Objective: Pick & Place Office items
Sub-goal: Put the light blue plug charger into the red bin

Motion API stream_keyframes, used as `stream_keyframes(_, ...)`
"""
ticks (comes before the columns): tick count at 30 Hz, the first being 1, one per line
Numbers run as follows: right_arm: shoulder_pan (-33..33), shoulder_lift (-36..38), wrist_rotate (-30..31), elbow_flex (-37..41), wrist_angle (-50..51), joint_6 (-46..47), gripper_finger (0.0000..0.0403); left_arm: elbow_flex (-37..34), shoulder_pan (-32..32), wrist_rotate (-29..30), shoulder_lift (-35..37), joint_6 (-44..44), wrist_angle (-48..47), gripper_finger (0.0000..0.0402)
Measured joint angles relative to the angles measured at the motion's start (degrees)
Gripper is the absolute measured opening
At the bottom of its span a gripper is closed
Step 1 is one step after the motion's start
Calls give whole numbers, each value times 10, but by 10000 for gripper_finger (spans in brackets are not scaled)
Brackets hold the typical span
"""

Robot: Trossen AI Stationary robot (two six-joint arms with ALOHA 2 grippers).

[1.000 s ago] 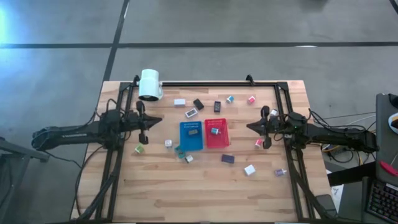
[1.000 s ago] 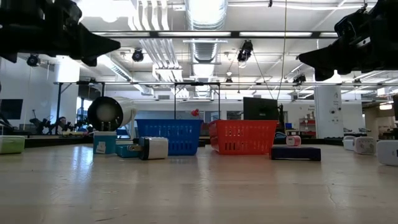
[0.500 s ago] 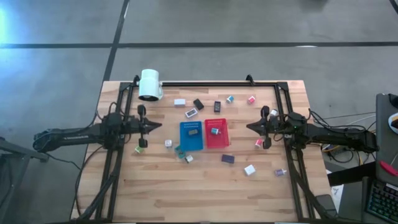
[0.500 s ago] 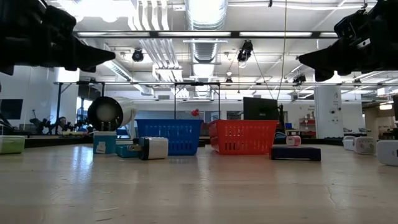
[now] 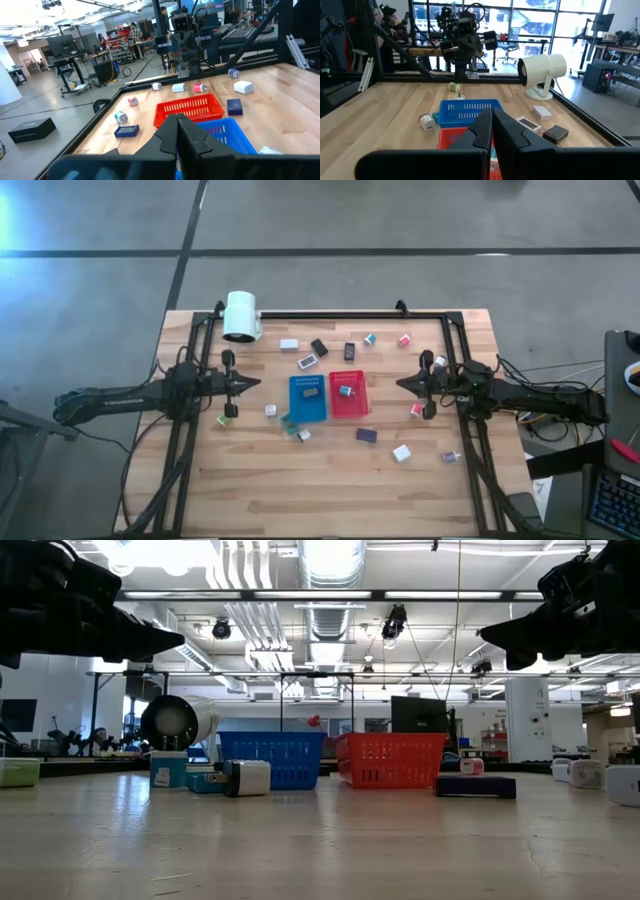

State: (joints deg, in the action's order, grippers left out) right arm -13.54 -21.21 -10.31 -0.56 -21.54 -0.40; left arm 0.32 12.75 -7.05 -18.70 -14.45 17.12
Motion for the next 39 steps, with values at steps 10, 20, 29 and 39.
stream_keyframes(10, 0, 0, 0, 0, 0, -3, 8, 0, 0, 0, 0, 1, 3, 5)
stream_keyframes(20, 0, 0, 8, 0, -3, 23, 8, 0, 0, 2, 0, 1, 4, 5)
stream_keyframes(29, 1, 0, 31, -17, 11, 59, 8, 0, 0, 1, 0, 1, 4, 5)
stream_keyframes(39, 38, -58, 81, -212, 374, 96, 8, 0, 0, 7, 0, 8, -15, 5)
